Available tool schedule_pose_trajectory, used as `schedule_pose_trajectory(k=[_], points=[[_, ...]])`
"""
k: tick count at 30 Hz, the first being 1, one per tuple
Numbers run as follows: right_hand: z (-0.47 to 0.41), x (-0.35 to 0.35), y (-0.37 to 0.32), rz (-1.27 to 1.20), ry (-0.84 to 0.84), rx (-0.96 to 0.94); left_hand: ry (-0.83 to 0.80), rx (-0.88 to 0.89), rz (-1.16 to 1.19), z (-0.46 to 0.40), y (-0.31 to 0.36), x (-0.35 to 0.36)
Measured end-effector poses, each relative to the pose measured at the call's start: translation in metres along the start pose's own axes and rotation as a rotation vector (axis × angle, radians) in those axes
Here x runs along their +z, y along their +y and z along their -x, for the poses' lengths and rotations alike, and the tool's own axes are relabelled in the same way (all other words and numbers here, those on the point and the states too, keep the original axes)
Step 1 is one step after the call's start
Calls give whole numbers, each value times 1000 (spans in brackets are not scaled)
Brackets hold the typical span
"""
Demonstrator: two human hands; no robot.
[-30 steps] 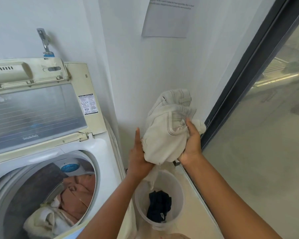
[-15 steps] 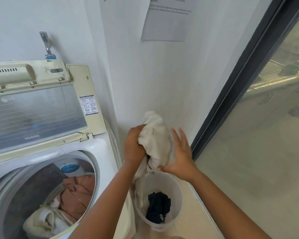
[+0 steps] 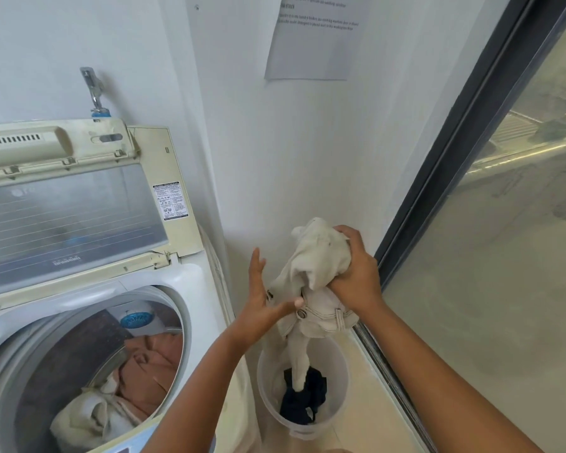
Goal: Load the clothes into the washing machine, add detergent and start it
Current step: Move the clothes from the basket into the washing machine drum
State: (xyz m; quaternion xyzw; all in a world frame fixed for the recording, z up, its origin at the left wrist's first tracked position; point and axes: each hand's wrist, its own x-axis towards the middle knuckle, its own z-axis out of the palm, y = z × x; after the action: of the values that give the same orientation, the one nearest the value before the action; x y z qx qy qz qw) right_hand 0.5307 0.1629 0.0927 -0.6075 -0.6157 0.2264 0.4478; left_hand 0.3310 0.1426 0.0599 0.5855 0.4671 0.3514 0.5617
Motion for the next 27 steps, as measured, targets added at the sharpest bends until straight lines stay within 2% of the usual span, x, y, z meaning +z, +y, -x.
schedule_pose_trajectory(k=[2, 5, 9, 11, 13, 16, 19, 22, 23, 27], points=[[-1, -7, 1, -114, 90, 36, 8, -79, -115, 7, -17, 0], [-4, -12, -5, -321, 218, 96, 27, -64, -36, 8, -24, 11], [-5, -10, -11, -708, 302, 199, 165, -38, -45, -2, -11, 18], [-1, -1, -8, -926, 330, 291, 250, -100, 114, -6, -4, 19], [7, 10, -6, -1087, 344, 409, 276, -225, 381, -5, -1, 22], [22, 20, -8, -1241, 239, 572, 291, -268, 731, -5, 4, 25], [32, 18, -10, -1301, 104, 643, 281, -216, 892, -6, 6, 24], [33, 15, -11, -1276, -9, 673, 180, -222, 911, -1, 11, 26], [33, 15, -11, -1240, -23, 682, 197, -248, 910, 0, 11, 28], [31, 15, -9, -1036, 100, 600, 313, -272, 922, -1, 18, 36]])
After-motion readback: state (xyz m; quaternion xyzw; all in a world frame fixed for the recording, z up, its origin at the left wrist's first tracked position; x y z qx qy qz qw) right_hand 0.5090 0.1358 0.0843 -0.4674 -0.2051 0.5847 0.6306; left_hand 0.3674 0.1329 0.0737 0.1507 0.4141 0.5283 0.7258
